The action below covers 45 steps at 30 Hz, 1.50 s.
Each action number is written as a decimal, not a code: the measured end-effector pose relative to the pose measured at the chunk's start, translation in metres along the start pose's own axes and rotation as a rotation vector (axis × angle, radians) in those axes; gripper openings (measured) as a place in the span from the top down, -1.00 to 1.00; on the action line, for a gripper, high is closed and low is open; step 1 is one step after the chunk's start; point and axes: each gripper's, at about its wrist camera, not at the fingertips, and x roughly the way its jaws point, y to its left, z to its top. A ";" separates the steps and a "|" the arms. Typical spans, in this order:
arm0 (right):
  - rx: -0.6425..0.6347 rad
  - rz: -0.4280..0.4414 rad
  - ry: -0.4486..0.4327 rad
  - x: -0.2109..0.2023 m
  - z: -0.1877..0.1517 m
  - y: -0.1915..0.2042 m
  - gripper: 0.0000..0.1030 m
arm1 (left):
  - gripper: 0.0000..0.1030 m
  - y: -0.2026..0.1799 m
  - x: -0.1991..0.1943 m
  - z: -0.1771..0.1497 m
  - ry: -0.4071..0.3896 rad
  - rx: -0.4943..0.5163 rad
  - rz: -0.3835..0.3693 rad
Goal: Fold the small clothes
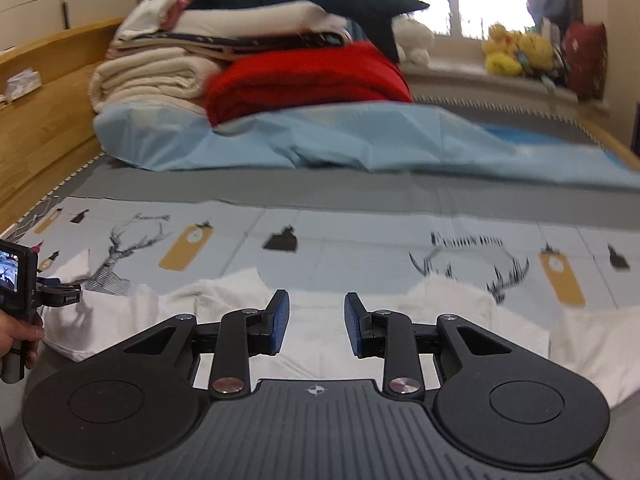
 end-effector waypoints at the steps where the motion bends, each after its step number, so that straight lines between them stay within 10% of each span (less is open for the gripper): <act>1: 0.006 -0.003 0.013 0.002 -0.002 -0.002 0.38 | 0.01 -0.001 0.005 0.001 -0.004 0.014 0.009; 6: -0.003 -0.035 0.054 0.008 -0.014 -0.008 0.38 | 0.17 -0.002 0.018 0.003 -0.003 0.042 0.033; 9: 0.003 -0.040 0.076 0.011 -0.017 -0.008 0.38 | 0.99 0.000 0.020 0.007 0.037 0.035 0.008; 15: 0.026 -0.049 0.091 0.010 -0.018 -0.011 0.38 | 1.00 0.001 -0.043 0.044 -0.090 -0.046 -0.063; 25: 0.163 -0.119 0.066 -0.012 -0.017 -0.044 0.39 | 1.00 -0.084 -0.259 0.091 -0.232 -0.268 -0.754; 33: 0.386 -0.312 -0.065 -0.054 -0.022 -0.108 0.39 | 0.94 -0.224 -0.311 0.053 0.010 -0.125 -1.076; 39: 0.509 -0.303 -0.039 -0.054 -0.028 -0.132 0.38 | 0.59 -0.152 -0.274 0.071 0.014 -0.283 -1.001; 45: 0.547 -0.227 0.084 -0.020 -0.043 -0.127 0.37 | 0.59 -0.076 -0.195 0.078 0.152 -0.452 -0.651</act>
